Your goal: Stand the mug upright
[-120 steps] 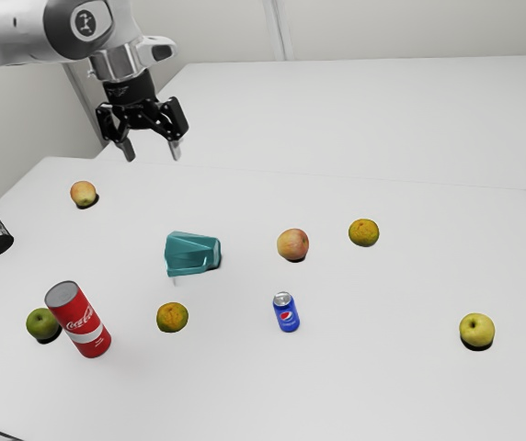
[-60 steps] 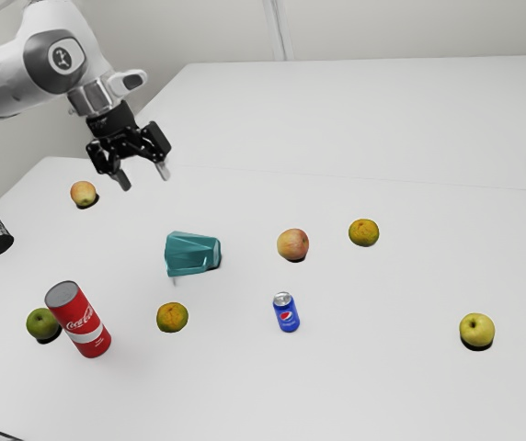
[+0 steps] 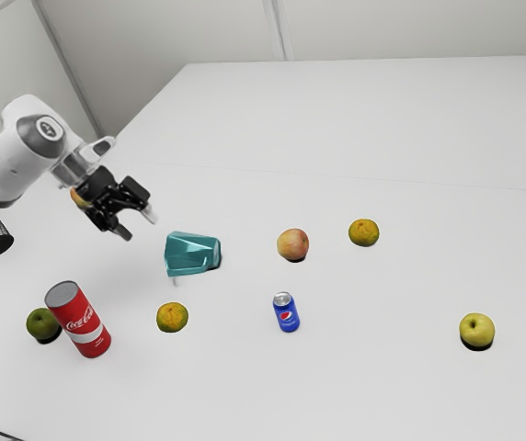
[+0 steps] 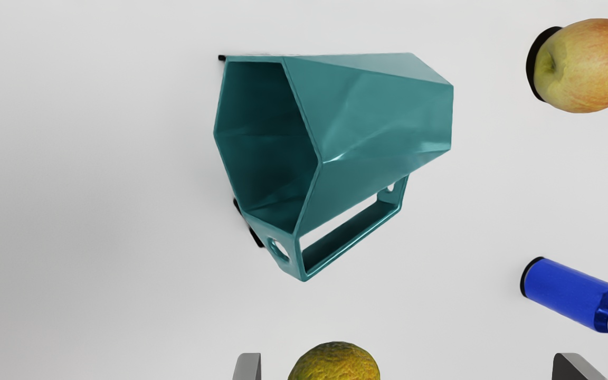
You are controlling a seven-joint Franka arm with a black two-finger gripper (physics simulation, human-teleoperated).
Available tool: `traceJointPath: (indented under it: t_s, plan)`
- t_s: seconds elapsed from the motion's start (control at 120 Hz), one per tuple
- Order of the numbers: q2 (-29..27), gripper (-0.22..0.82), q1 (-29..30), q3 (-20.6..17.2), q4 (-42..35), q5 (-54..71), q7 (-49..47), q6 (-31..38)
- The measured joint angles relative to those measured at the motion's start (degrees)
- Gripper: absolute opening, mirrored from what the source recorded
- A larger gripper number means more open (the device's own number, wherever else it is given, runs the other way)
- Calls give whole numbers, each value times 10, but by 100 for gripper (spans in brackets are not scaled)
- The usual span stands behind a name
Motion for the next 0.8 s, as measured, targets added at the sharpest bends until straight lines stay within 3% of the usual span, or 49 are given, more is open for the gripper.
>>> traceJointPath:
  t_s: [0.417,0.8]
  plan:
    - [77,60,7,0,7,-104,197,73]
    - [118,57,16,3,8,-193,288,6]
